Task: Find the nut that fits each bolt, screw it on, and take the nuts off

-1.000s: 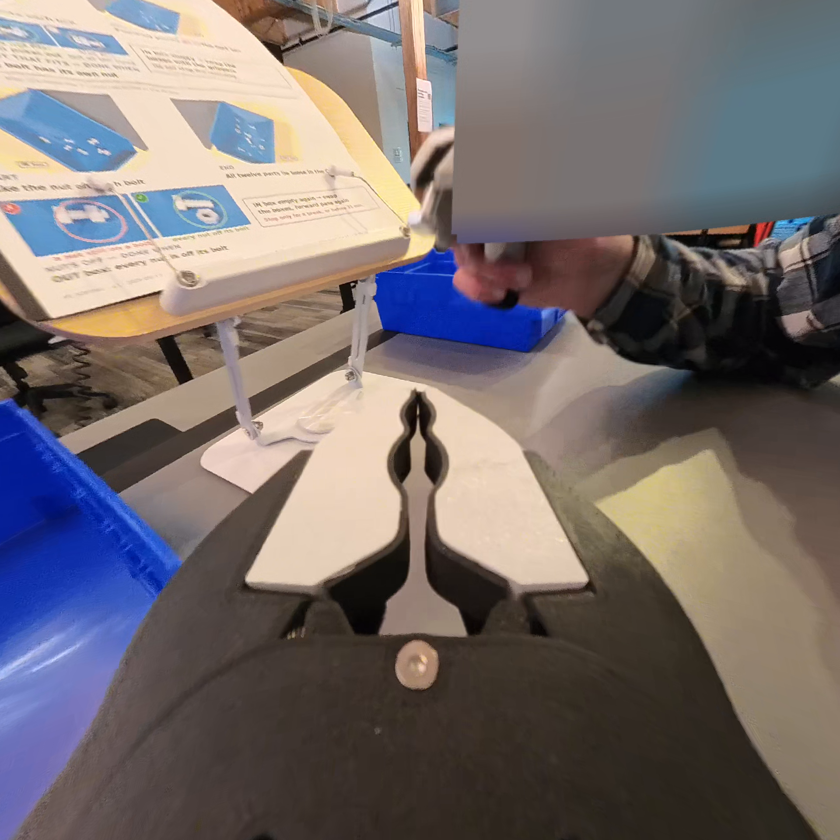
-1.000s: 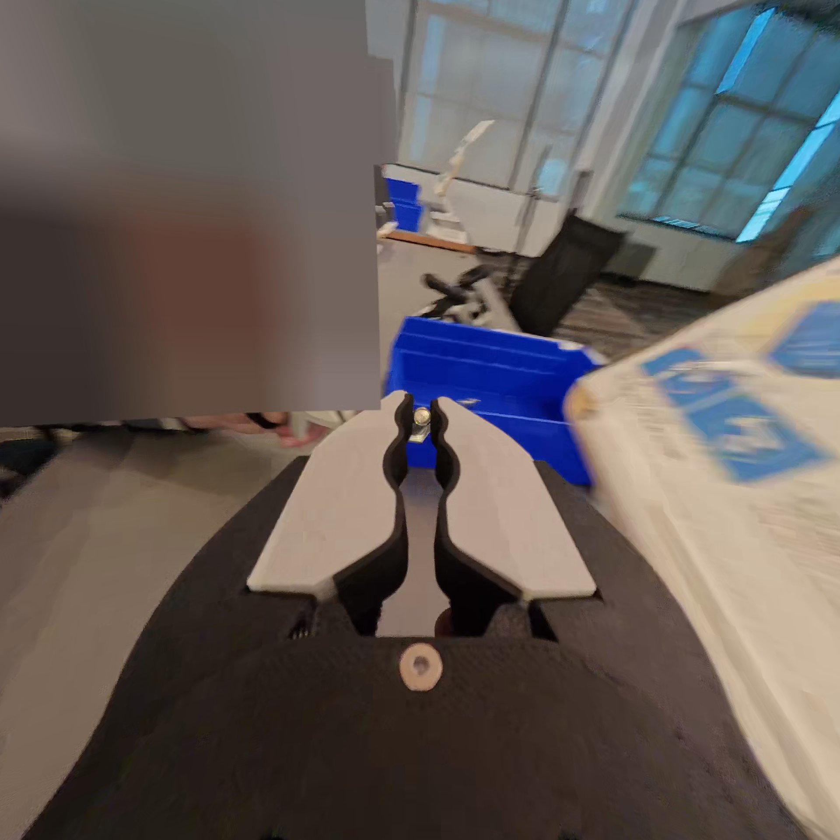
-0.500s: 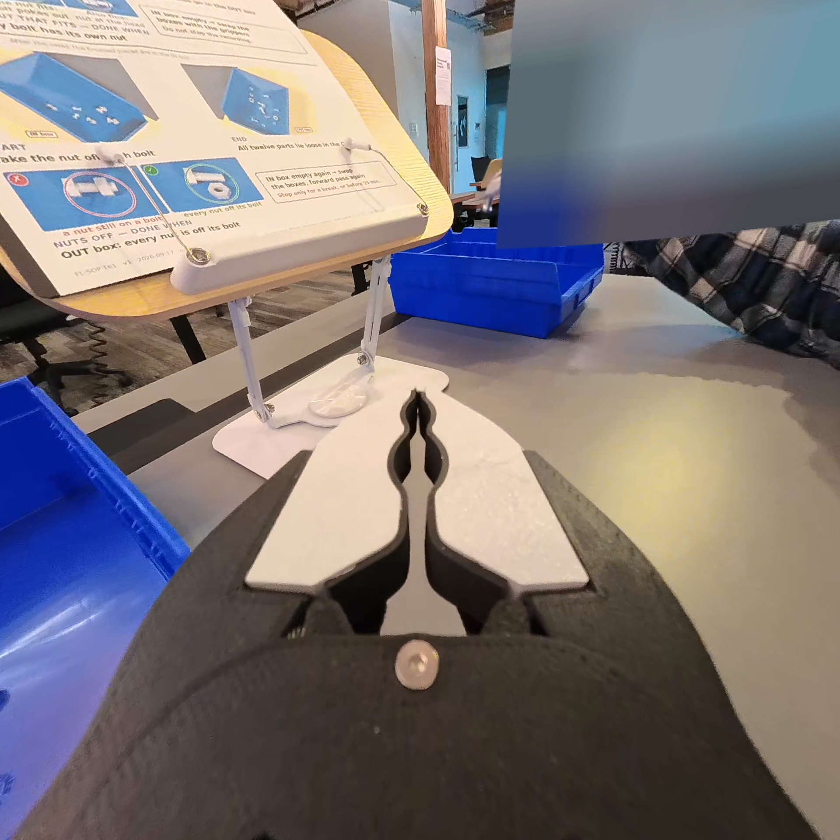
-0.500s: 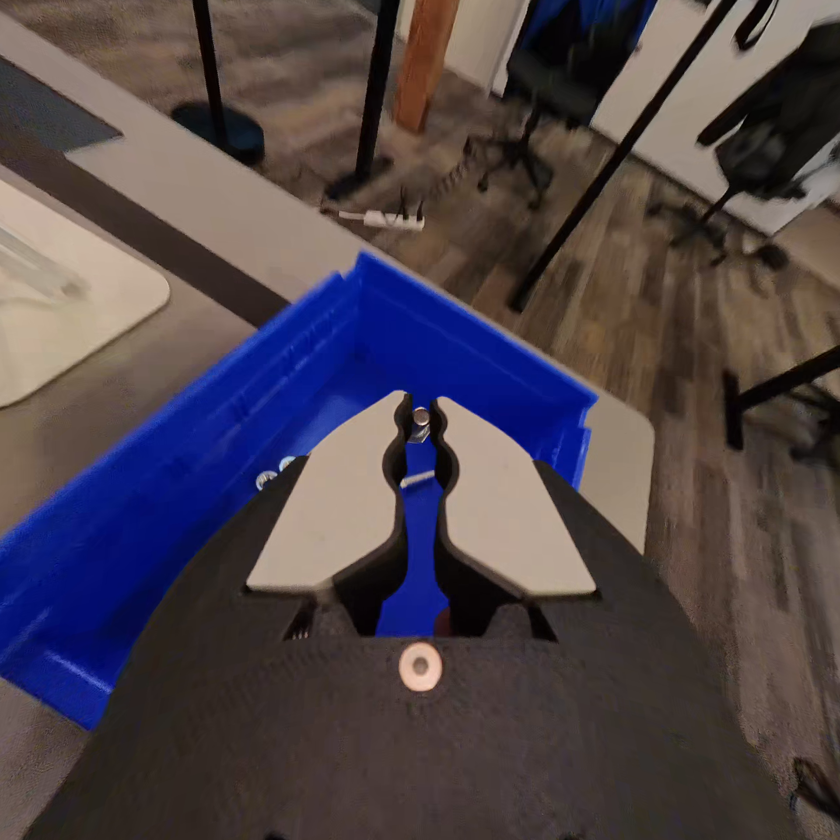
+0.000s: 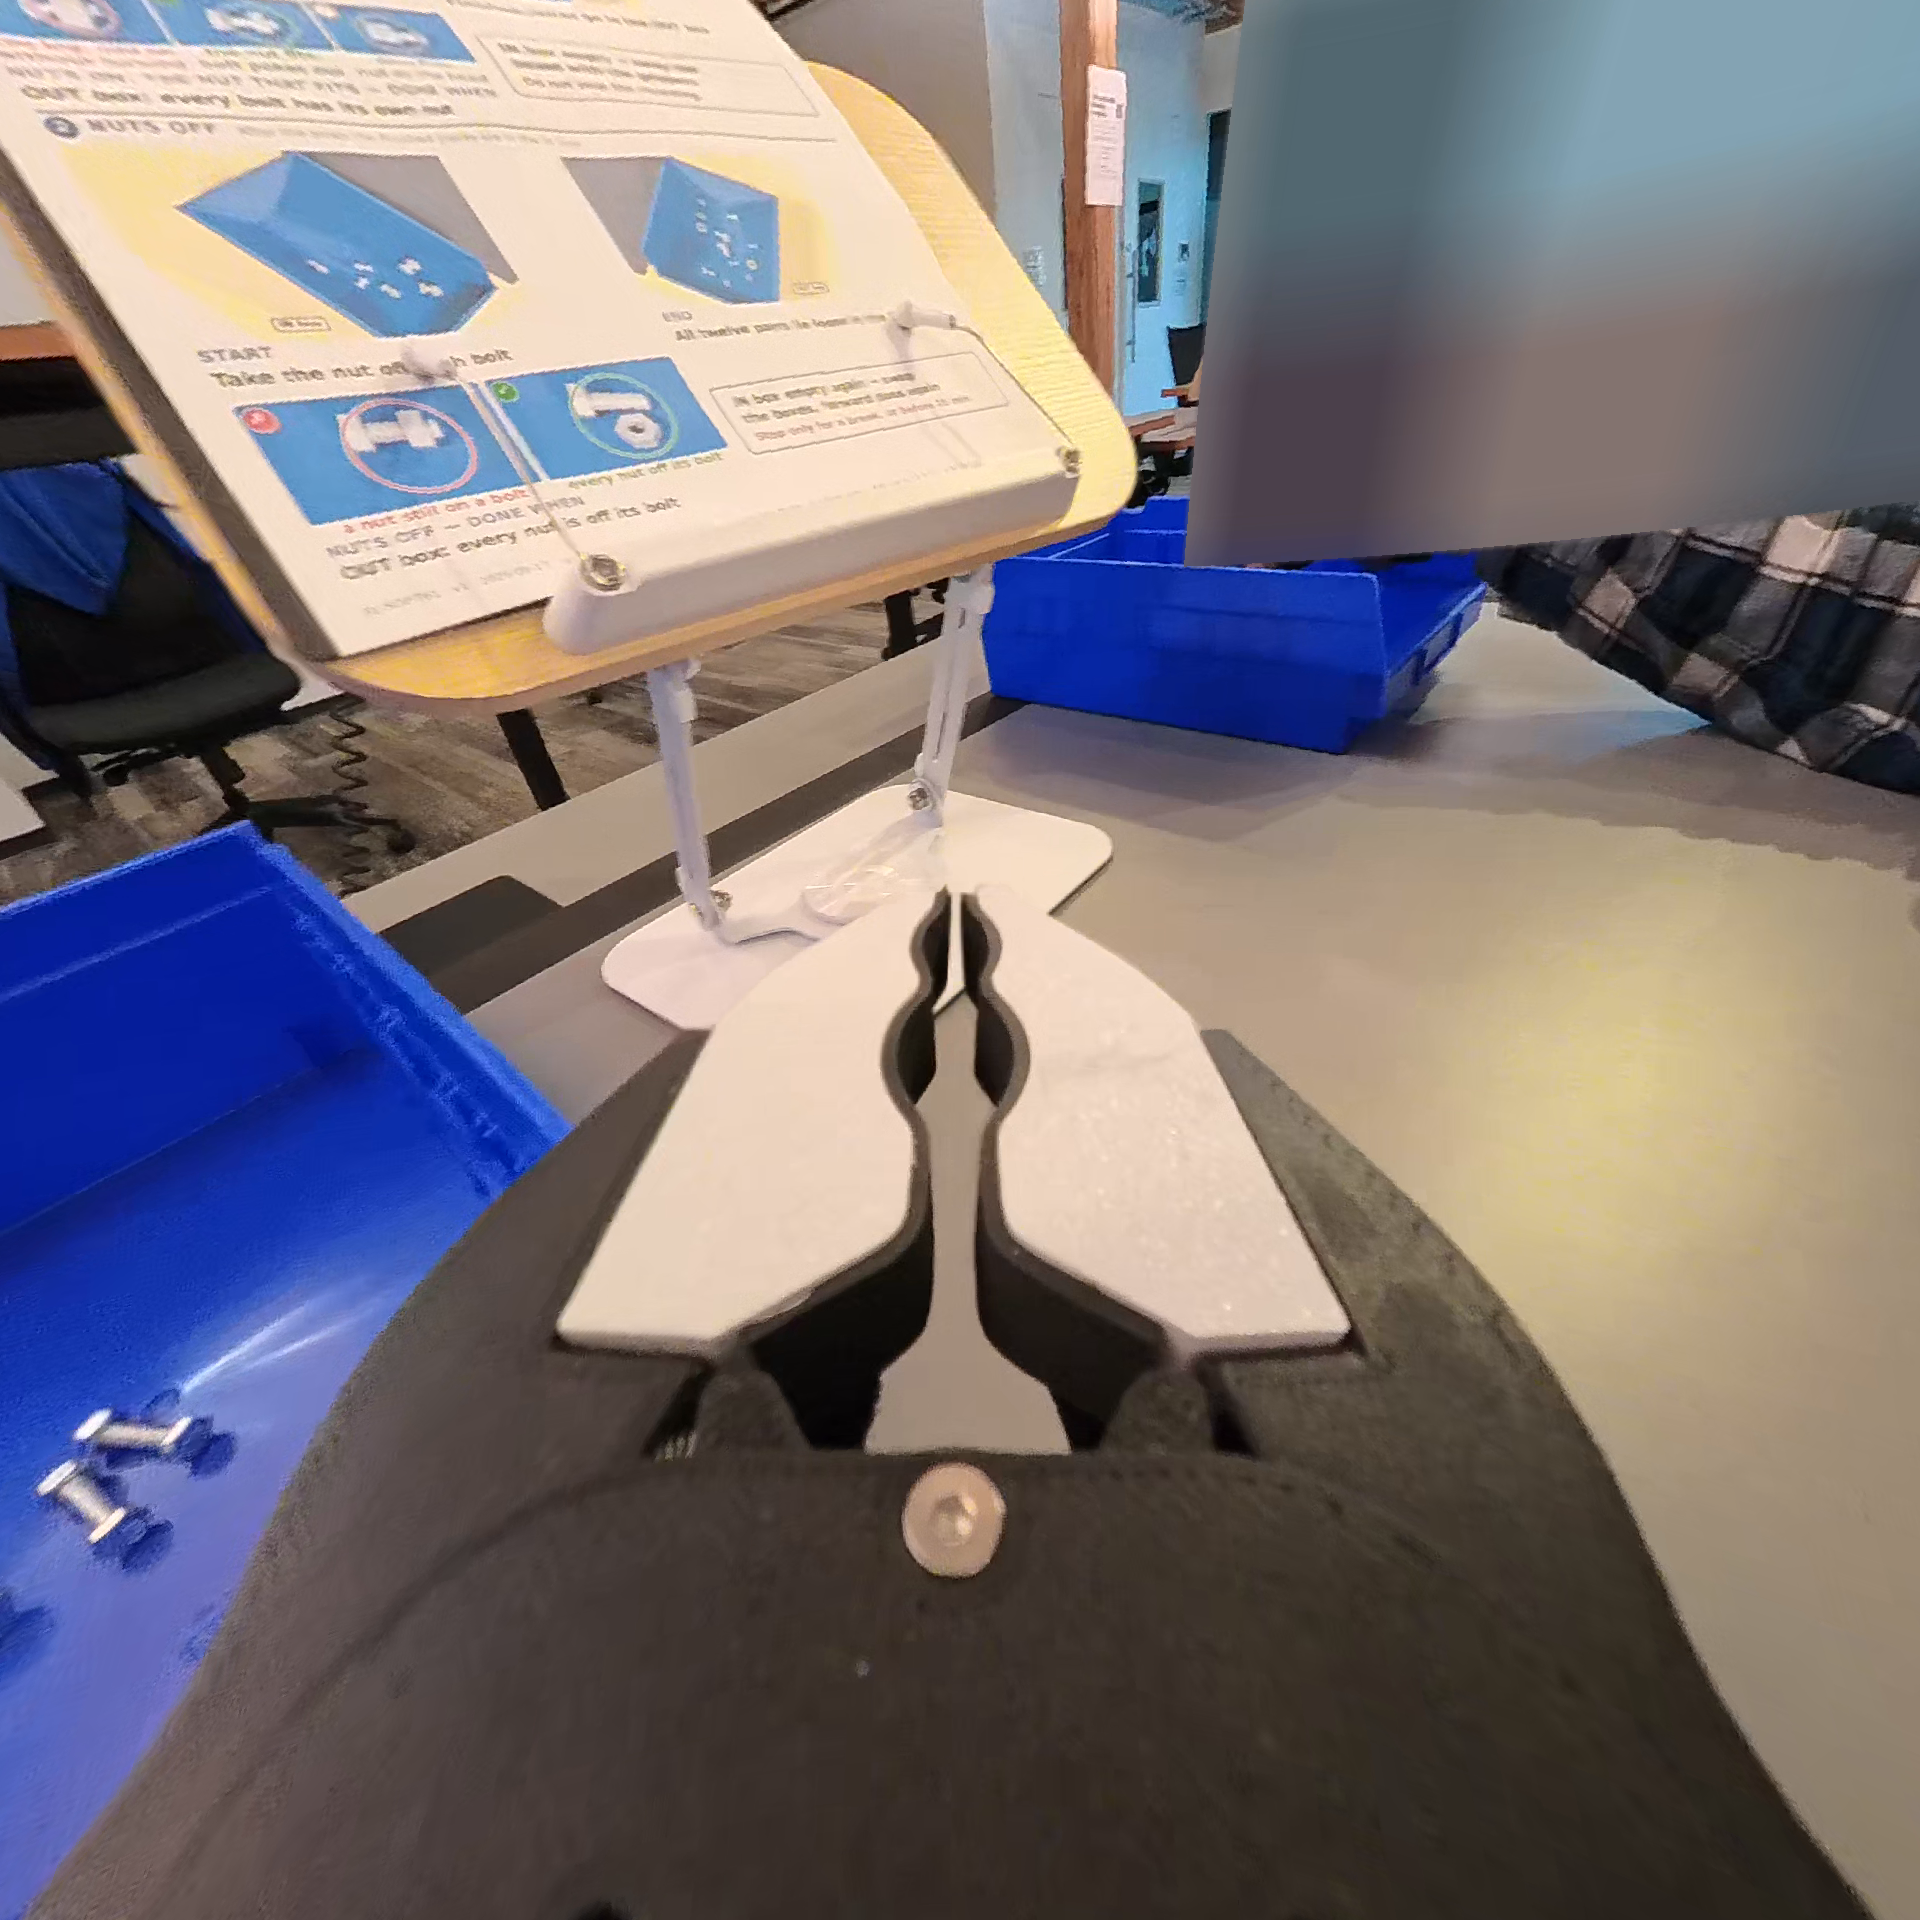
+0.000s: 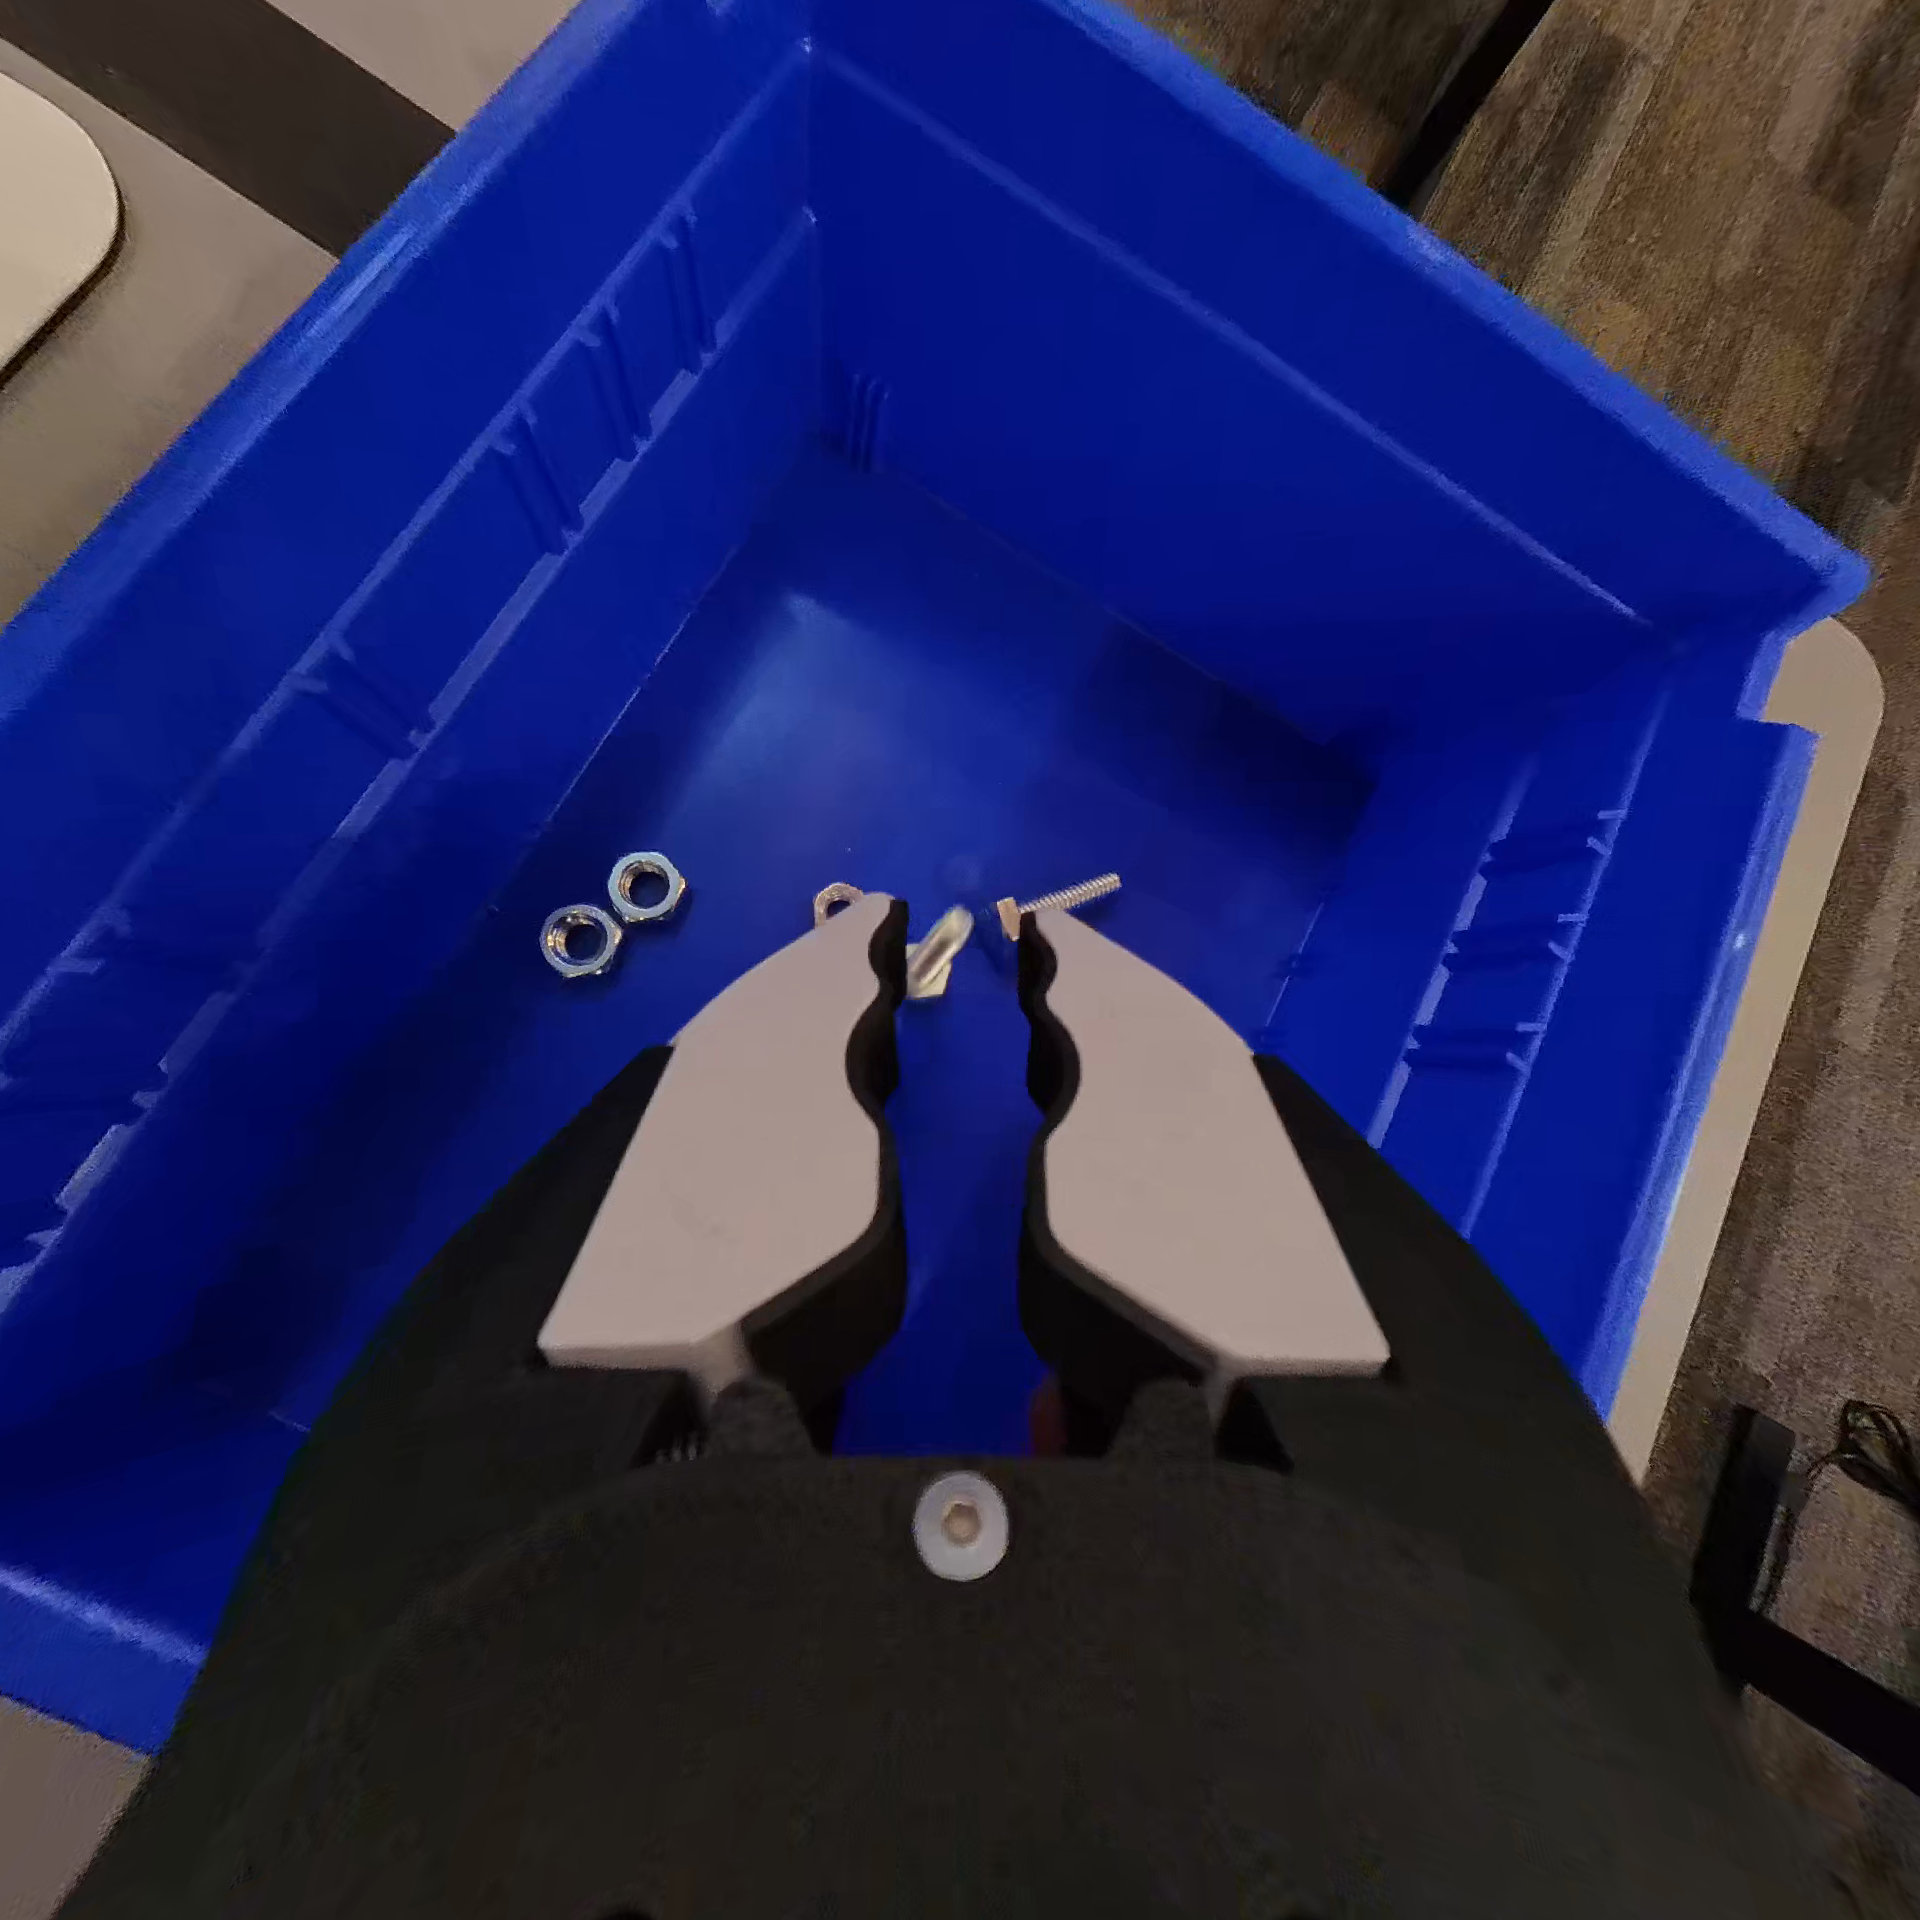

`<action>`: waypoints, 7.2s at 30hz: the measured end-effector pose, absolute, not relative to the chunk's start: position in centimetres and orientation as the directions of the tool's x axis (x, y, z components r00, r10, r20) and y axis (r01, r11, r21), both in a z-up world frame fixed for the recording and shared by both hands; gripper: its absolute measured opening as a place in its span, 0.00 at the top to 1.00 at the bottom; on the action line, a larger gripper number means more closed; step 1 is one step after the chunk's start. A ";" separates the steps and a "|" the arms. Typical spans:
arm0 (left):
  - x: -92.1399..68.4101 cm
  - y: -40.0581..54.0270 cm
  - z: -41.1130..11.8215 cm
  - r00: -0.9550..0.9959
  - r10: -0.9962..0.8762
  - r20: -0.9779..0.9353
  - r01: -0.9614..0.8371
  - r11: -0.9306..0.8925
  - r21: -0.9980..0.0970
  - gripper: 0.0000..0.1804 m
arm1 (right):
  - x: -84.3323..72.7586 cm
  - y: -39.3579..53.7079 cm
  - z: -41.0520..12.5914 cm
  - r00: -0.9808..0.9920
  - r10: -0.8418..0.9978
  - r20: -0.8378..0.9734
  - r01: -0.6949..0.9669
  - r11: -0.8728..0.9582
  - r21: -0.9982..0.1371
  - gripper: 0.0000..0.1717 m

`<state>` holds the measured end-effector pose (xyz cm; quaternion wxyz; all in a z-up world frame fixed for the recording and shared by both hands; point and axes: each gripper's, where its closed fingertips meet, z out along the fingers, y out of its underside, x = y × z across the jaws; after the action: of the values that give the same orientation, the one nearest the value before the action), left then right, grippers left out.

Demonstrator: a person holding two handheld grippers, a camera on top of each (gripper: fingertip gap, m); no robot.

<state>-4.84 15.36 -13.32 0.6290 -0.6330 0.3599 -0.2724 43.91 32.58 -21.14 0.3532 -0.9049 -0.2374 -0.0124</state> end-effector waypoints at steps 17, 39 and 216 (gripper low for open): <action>-22.1 27.8 -21.7 0.927 -0.350 -0.137 -0.343 -0.639 -0.688 0.87 | 40.5 31.8 -15.5 0.826 0.465 0.317 0.539 -0.492 -0.684 0.90; -24.9 31.2 -27.0 0.937 -0.319 -0.143 -0.349 -0.882 -0.316 0.90 | 37.8 31.2 -13.6 0.793 0.506 0.339 0.570 -0.417 -0.708 0.92; -4.5 13.2 -5.1 0.289 -0.955 0.065 0.286 0.022 -0.958 0.92 | -5.1 18.8 -4.5 -0.153 0.968 -0.200 -0.197 -0.228 -0.954 0.66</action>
<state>-4.46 13.15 -5.13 0.6305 -0.4969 0.3365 -0.4923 -5.07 18.78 -4.45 0.4594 -0.4609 -0.4182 0.6337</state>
